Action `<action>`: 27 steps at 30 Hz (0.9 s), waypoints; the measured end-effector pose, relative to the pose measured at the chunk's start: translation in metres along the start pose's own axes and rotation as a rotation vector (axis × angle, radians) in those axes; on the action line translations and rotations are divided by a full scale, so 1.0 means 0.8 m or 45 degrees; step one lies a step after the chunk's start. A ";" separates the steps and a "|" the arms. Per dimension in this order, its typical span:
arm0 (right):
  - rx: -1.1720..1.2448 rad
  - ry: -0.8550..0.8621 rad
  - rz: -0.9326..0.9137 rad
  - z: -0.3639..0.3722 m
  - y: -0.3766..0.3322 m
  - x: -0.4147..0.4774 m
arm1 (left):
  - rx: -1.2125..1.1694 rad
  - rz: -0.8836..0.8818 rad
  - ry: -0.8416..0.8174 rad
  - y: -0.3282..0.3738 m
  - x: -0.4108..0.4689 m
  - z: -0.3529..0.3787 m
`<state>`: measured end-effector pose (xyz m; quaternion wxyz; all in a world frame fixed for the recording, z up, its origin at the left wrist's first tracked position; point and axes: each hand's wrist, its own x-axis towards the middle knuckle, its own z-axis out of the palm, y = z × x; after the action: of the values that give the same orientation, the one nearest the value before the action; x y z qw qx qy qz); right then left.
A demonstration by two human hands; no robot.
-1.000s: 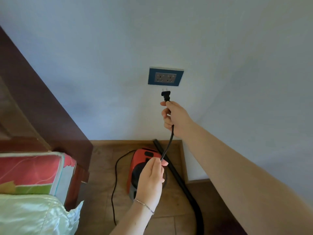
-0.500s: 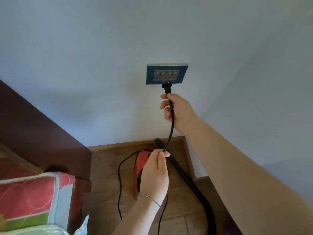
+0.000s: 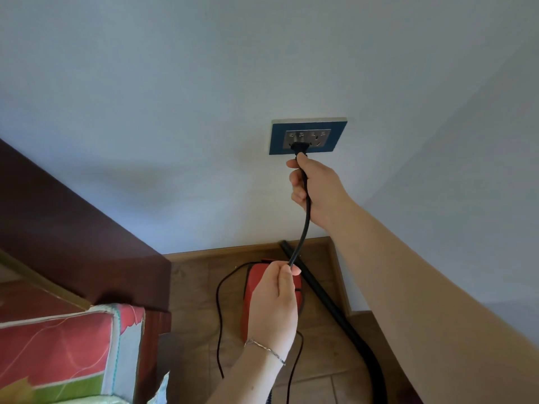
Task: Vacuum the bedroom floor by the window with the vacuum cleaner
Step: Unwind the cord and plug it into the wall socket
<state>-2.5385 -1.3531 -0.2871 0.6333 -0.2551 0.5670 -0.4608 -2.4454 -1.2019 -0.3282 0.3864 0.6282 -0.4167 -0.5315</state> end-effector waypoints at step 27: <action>0.149 0.061 0.130 0.019 -0.029 0.009 | -0.178 -0.062 -0.025 0.018 0.010 0.007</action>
<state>-2.5315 -1.3725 -0.2678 0.6561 -0.1772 0.5663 -0.4663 -2.4523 -1.2145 -0.3179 0.4122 0.6043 -0.3670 -0.5747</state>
